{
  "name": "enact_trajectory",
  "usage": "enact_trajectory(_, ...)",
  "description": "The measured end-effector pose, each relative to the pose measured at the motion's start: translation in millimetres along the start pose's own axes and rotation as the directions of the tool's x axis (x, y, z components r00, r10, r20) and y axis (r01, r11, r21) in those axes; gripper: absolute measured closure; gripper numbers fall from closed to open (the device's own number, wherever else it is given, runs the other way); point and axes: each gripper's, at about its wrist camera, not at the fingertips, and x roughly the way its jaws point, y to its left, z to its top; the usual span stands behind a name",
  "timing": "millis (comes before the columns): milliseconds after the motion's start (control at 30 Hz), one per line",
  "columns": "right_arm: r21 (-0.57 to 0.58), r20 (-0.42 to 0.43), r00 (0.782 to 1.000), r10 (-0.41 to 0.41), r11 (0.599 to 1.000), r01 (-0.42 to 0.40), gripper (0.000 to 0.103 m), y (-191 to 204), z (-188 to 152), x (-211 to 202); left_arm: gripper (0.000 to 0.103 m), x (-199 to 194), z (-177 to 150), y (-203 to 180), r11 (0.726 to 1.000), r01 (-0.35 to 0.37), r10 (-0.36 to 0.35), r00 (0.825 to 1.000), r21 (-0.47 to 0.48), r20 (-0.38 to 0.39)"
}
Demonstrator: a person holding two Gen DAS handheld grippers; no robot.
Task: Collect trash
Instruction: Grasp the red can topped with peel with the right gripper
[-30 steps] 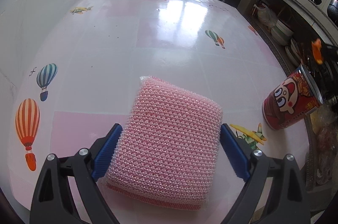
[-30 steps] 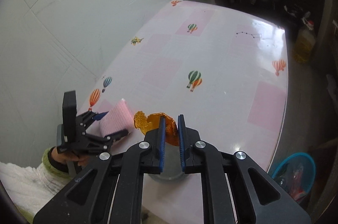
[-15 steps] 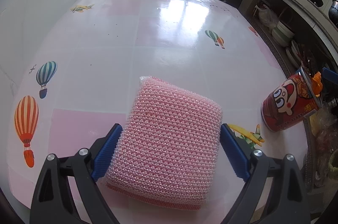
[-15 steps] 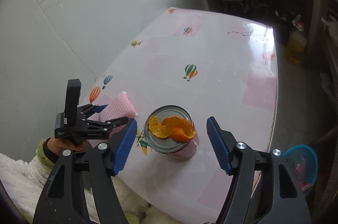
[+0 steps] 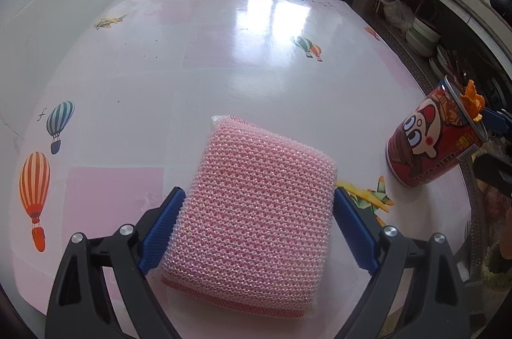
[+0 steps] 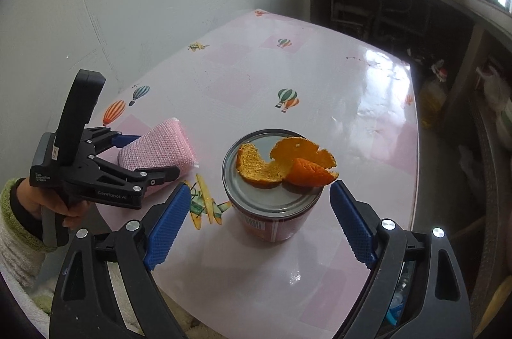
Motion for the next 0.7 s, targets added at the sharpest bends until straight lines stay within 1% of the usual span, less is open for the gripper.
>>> enact_trajectory(67,0.010,0.000,1.000,-0.001,1.000,0.001,0.018,-2.1,2.3,2.6,0.014,1.4,0.3,-5.3,1.000,-0.006,0.006,1.000,0.013,0.001)
enact_trajectory(167,0.026,-0.002,1.000,0.011,1.000,-0.011,0.018,-3.8,3.1,5.8,0.014,1.9,1.6,-6.4,1.000,-0.008,0.008,1.000,0.010,-0.002)
enact_trajectory(400,0.029,0.002,1.000,0.004,1.000,-0.005,0.019,-3.0,3.2,11.0,0.014,1.7,1.8,-5.0,1.000,-0.008,0.008,1.000,0.005,-0.002)
enact_trajectory(533,0.021,0.001,1.000,-0.008,1.000,0.007,0.023,-1.5,2.7,12.2,0.014,1.7,1.9,-5.4,1.000,-0.008,0.008,1.000,0.007,-0.001)
enact_trajectory(700,0.025,-0.001,1.000,-0.010,1.000,0.010,0.026,-1.3,1.7,13.8,0.014,1.6,1.9,-6.6,1.000,-0.004,0.004,1.000,0.008,-0.002)
